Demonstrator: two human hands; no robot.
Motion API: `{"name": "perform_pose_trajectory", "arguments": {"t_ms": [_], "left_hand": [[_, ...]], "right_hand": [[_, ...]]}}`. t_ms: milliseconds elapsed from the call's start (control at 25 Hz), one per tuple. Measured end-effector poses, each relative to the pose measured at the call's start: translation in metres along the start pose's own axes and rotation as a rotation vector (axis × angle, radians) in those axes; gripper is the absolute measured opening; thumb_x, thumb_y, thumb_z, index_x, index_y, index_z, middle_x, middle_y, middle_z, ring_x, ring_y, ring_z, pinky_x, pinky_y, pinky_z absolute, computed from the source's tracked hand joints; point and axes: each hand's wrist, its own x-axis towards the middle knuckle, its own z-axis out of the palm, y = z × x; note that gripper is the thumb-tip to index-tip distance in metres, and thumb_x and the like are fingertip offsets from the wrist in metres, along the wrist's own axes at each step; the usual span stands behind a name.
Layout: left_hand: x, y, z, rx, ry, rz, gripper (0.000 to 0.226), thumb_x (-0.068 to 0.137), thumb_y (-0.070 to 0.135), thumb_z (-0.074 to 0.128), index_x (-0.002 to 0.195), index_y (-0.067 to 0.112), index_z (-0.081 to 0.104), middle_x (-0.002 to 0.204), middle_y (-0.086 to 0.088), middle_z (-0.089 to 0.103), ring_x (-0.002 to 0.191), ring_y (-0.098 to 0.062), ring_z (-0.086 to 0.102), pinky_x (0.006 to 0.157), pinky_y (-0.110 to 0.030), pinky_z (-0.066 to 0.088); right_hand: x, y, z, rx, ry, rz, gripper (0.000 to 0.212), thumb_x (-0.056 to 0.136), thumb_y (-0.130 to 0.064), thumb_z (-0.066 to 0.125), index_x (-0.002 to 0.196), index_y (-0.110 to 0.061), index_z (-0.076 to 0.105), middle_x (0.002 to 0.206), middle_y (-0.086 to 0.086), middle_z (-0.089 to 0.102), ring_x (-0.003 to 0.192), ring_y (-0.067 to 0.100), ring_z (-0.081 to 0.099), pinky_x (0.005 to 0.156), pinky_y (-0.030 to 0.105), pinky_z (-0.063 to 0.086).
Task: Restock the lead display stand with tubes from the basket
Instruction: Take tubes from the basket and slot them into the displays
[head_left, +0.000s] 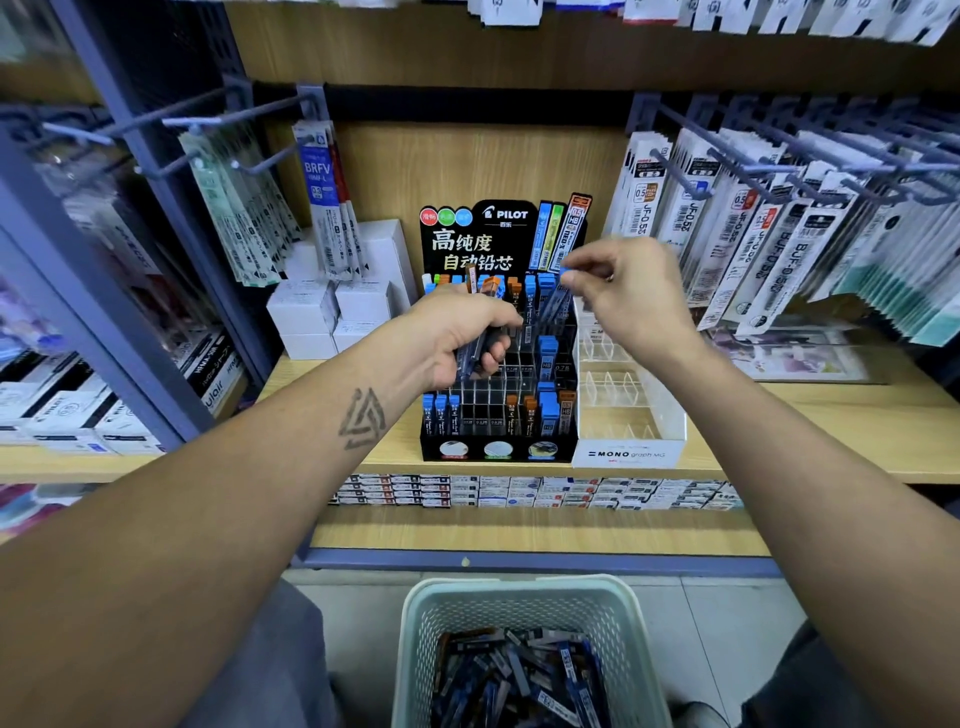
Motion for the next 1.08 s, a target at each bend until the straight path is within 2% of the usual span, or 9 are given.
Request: {"name": "perform_pose_trajectory", "arguments": {"t_ms": [120, 280, 440, 640, 840, 1080], "left_hand": [[-0.001, 0.0, 0.0, 0.0, 0.004, 0.004, 0.016, 0.092, 0.002, 0.063, 0.083, 0.007, 0.051, 0.061, -0.012, 0.053, 0.043, -0.014, 0.046, 0.039, -0.018, 0.036], [-0.002, 0.0, 0.003, -0.001, 0.001, 0.005, 0.013, 0.092, 0.002, 0.064, 0.09, 0.007, 0.052, 0.062, -0.012, 0.053, 0.043, -0.014, 0.046, 0.04, -0.017, 0.036], [-0.001, -0.001, 0.002, 0.002, 0.001, 0.005, 0.012, 0.091, 0.002, 0.064, 0.09, 0.006, 0.053, 0.063, -0.013, 0.053, 0.044, -0.014, 0.046, 0.039, -0.017, 0.037], [0.0, -0.003, 0.001, 0.001, 0.003, 0.006, 0.017, 0.091, 0.001, 0.065, 0.101, 0.005, 0.051, 0.063, -0.013, 0.053, 0.043, -0.015, 0.047, 0.039, -0.017, 0.037], [0.0, -0.002, 0.001, 0.007, -0.015, 0.007, 0.012, 0.091, 0.002, 0.064, 0.084, 0.005, 0.055, 0.064, -0.013, 0.054, 0.043, -0.014, 0.047, 0.039, -0.017, 0.037], [0.003, -0.006, 0.0, 0.018, -0.042, -0.012, 0.013, 0.091, 0.0, 0.064, 0.083, 0.005, 0.055, 0.061, -0.012, 0.054, 0.043, -0.014, 0.047, 0.039, -0.017, 0.037]], "right_hand": [[0.005, -0.004, -0.006, 0.057, 0.016, -0.03, 0.014, 0.089, -0.014, 0.074, 0.102, -0.012, 0.078, 0.086, -0.005, 0.068, 0.077, 0.008, 0.062, 0.078, 0.021, 0.051], [-0.001, 0.005, 0.008, -0.109, -0.069, -0.13, 0.016, 0.088, -0.014, 0.075, 0.103, -0.011, 0.078, 0.098, 0.002, 0.074, 0.084, 0.012, 0.063, 0.085, 0.026, 0.051], [-0.006, 0.009, 0.019, -0.177, -0.146, -0.125, 0.015, 0.09, -0.016, 0.073, 0.104, -0.013, 0.078, 0.1, 0.003, 0.075, 0.09, 0.018, 0.068, 0.09, 0.034, 0.054], [-0.004, 0.011, 0.019, -0.209, -0.133, -0.084, 0.015, 0.09, -0.016, 0.073, 0.104, -0.016, 0.077, 0.097, 0.003, 0.075, 0.09, 0.019, 0.069, 0.088, 0.035, 0.056], [-0.007, 0.011, 0.022, -0.246, -0.227, -0.061, 0.015, 0.09, -0.019, 0.073, 0.104, -0.019, 0.077, 0.096, 0.002, 0.076, 0.091, 0.02, 0.069, 0.087, 0.032, 0.054], [-0.011, 0.004, 0.018, -0.318, -0.248, -0.027, 0.02, 0.097, -0.021, 0.06, 0.107, -0.019, 0.077, 0.107, 0.003, 0.075, 0.102, 0.025, 0.065, 0.087, 0.033, 0.053]]}}
